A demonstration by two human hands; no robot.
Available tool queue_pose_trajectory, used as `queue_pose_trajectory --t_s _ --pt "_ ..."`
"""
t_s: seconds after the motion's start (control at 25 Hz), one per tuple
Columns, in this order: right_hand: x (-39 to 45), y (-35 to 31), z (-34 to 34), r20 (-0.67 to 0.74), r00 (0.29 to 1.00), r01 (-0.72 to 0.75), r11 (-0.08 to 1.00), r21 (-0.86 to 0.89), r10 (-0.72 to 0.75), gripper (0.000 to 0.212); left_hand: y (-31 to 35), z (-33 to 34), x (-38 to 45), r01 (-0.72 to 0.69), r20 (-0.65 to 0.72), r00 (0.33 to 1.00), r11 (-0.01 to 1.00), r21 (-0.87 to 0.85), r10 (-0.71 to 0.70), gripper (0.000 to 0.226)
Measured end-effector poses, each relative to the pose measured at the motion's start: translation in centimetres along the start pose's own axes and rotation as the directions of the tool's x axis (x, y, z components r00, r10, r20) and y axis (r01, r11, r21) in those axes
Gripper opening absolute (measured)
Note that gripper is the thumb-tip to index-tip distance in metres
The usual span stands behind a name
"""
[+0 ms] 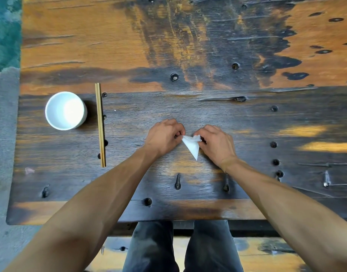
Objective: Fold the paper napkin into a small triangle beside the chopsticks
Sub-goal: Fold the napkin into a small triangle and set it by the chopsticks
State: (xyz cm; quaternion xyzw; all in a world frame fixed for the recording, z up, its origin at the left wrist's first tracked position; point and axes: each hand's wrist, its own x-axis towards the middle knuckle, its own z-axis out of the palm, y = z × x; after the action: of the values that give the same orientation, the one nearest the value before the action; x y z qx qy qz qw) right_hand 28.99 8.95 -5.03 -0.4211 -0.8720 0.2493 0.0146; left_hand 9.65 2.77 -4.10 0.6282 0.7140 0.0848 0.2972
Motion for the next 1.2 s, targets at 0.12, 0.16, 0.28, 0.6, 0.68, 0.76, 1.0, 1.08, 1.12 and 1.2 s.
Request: queue_pose_trajectory --t_s 0.12,0.16,0.28,0.6,0.68,0.76,1.0,1.08,1.12,1.2 --pt "-0.4 0.0 0.0 -0.044 0.995 0.085 0.996 -0.002 -0.085 0.024 0.1 0.2 -0.2 -0.026 -0.002 1.000 1.000 -0.001 0.026 0.018" --pt "-0.5 0.0 0.0 -0.052 0.992 0.114 0.993 -0.006 -0.114 0.023 0.1 0.3 -0.3 -0.040 0.002 0.999 0.999 0.011 0.040 0.018" --pt "-1.1 0.2 -0.1 -0.068 0.974 0.214 0.976 -0.034 -0.216 0.018 0.1 0.4 -0.5 -0.078 -0.009 0.997 0.996 0.054 0.078 0.017" --pt "-3.0 1.2 0.3 -0.103 0.954 0.281 0.959 -0.030 -0.283 0.015 -0.1 0.6 -1.4 -0.203 -0.056 0.975 0.966 0.163 0.214 0.020" --pt "-3.0 1.3 0.6 -0.113 0.958 0.261 0.965 -0.029 -0.263 0.014 -0.3 0.6 -1.8 -0.238 -0.080 0.964 0.957 0.165 0.253 0.020" --pt "-3.0 1.4 0.8 -0.119 0.969 0.216 0.976 -0.016 -0.216 0.011 -0.4 0.6 -1.9 -0.261 -0.117 0.951 0.948 0.181 0.285 0.018" --pt "-2.9 2.2 0.8 -0.088 0.970 0.224 0.974 -0.016 -0.225 0.007 -0.1 1.3 -1.8 -0.456 -0.092 0.863 0.843 0.284 0.497 0.008" --pt "-3.1 2.3 0.7 -0.084 0.972 0.218 0.976 -0.007 -0.218 0.010 0.2 1.4 -1.9 -0.458 -0.081 0.863 0.841 0.290 0.498 0.007" --pt "-3.2 2.3 0.7 -0.086 0.972 0.219 0.976 -0.007 -0.219 0.012 0.3 1.5 -1.9 -0.456 -0.072 0.865 0.839 0.296 0.496 0.008" --pt "-3.6 2.2 0.6 -0.097 0.972 0.214 0.977 -0.010 -0.214 0.015 0.3 1.5 -2.0 -0.463 -0.052 0.863 0.829 0.315 0.502 0.010"
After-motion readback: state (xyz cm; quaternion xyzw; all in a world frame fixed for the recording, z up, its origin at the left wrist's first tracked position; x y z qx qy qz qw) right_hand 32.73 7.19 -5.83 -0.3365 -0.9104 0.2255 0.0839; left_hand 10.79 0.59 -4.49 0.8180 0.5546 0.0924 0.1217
